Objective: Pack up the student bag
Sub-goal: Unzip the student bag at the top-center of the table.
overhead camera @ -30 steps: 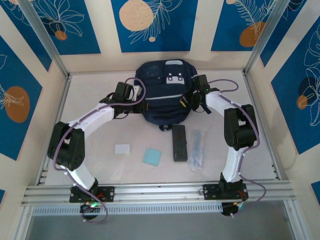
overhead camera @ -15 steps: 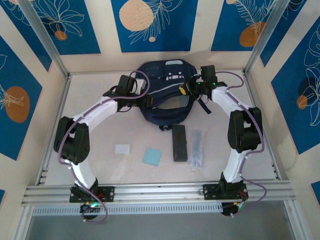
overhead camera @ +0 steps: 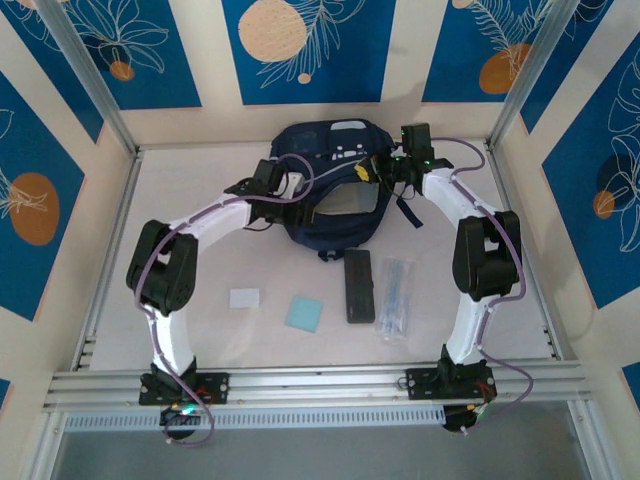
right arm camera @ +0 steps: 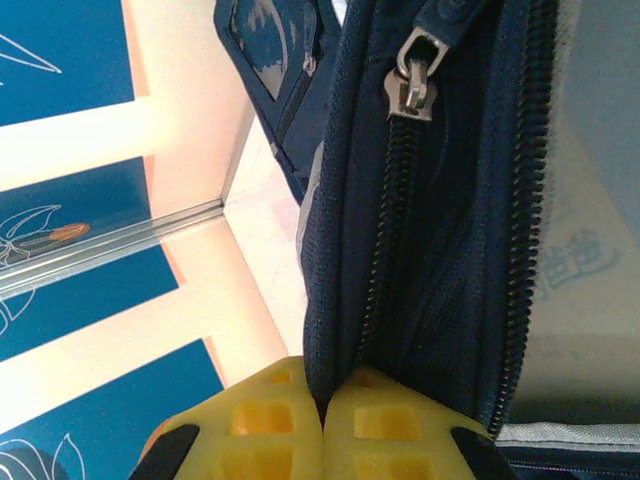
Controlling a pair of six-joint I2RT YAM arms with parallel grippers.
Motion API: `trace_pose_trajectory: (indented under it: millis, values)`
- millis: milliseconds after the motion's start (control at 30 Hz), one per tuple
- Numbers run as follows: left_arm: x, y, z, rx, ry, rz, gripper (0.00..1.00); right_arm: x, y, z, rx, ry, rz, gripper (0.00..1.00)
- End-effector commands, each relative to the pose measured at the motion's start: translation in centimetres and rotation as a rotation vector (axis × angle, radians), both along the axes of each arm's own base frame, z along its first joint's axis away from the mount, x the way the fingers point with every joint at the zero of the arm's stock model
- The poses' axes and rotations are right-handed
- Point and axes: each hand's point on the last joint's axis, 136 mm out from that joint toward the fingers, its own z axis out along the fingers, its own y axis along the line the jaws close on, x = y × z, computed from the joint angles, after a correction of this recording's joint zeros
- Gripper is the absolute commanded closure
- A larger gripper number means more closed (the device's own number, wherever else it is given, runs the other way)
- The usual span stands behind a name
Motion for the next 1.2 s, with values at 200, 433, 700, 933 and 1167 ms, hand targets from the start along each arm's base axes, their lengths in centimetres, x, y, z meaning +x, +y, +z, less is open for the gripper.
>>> trace_pose_trajectory:
  millis: [200, 433, 700, 933, 1167]
  values:
    - [4.1, -1.6, 1.9, -0.07, -0.183, 0.04, 0.37, 2.3, 0.7, 7.2, 0.083, -0.275, 0.036, 1.0]
    - [4.7, -3.7, 2.5, -0.145, -0.217, -0.025, 0.42, 2.2, 0.5, 7.3, 0.128, -0.281, 0.043, 1.0]
    - [4.7, -4.2, 1.1, -0.124, -0.232, -0.053, 0.54, 2.2, 0.5, 6.8, 0.16, -0.275, 0.051, 1.0]
    - [5.2, -4.5, 3.1, -0.16, -0.275, -0.048, 1.0, 2.1, -0.6, 6.5, 0.165, -0.269, 0.041, 1.0]
    - [3.2, -3.1, 3.6, -0.134, -0.228, -0.105, 1.0, 1.9, -2.4, 5.8, 0.15, -0.261, 0.012, 1.0]
